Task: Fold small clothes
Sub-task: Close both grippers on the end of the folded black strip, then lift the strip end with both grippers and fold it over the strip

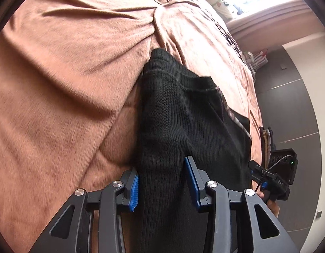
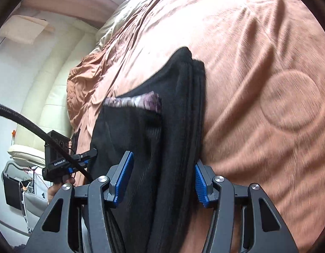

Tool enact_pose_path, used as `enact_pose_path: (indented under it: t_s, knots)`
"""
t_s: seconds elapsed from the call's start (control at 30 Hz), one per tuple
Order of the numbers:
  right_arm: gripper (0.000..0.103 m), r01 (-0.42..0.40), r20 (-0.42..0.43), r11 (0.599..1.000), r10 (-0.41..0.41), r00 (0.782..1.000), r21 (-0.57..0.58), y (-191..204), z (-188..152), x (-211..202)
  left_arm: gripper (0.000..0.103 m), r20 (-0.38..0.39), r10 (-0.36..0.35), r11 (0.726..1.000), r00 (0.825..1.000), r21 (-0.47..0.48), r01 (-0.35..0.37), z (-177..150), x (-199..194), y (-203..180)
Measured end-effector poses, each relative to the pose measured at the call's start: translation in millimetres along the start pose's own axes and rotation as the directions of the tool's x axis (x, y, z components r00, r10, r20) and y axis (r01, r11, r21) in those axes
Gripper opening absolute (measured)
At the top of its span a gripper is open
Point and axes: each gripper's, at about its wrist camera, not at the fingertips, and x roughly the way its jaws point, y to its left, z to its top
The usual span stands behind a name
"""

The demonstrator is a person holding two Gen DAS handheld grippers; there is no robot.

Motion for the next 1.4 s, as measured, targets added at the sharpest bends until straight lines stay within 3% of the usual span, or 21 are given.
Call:
enact_pose_path:
  t_s: [0.13,0.23,0.3,0.4,0.7,0.93,1.17,1.4]
  knots:
    - [0.04,-0.003,0.007,1.0,0.003,1.0,0.004,0.2,7.0,9.6,0.038,0.019,-0.016,1.0,1.0,-0.026,0.016,13.6,3.4,0.4]
    - [0.027,0.019,0.015,1.0,-0.019,1.0,0.011,1.1,11.5,19.4,0.032,0.043,-0.011,1.0,0.999,-0.024,0.012,27.4,7.0,-0.7]
    - [0.017,0.023,0.021,1.0,-0.023,1.0,0.019,2.3,11.7,17.3,0.019,0.045,-0.02,0.998,0.999,-0.055,0.022,34.3,10.9,2.2]
    - [0.01,0.036,0.039,0.999,-0.036,0.999,-0.004,13.2,9.0,11.8,0.009,0.047,-0.006,0.999,0.999,-0.041,0.008,37.2,12.5,-3.7]
    - [0.009,0.066,0.109,0.991,-0.053,0.993,-0.119,67.5,-8.4,-21.6,0.008,0.127,-0.071,0.997,0.989,0.044,0.066,17.8,-40.6,-45.7]
    - [0.009,0.088,0.174,0.978,-0.054,0.983,-0.191,106.6,-32.1,-64.6,0.008,0.197,-0.128,0.987,0.972,0.119,0.105,-3.0,-98.5,-89.8]
    - [0.009,0.092,0.265,0.953,-0.013,0.964,-0.29,145.3,-68.4,-132.3,0.008,0.255,-0.178,0.973,0.95,0.193,0.13,-20.7,-147.1,-138.8]
    - [0.009,0.172,0.357,0.93,-0.048,0.933,-0.324,183.3,-103.7,-219.6,0.008,0.295,-0.256,0.944,0.921,0.28,0.173,-53.8,-201.8,-197.4]
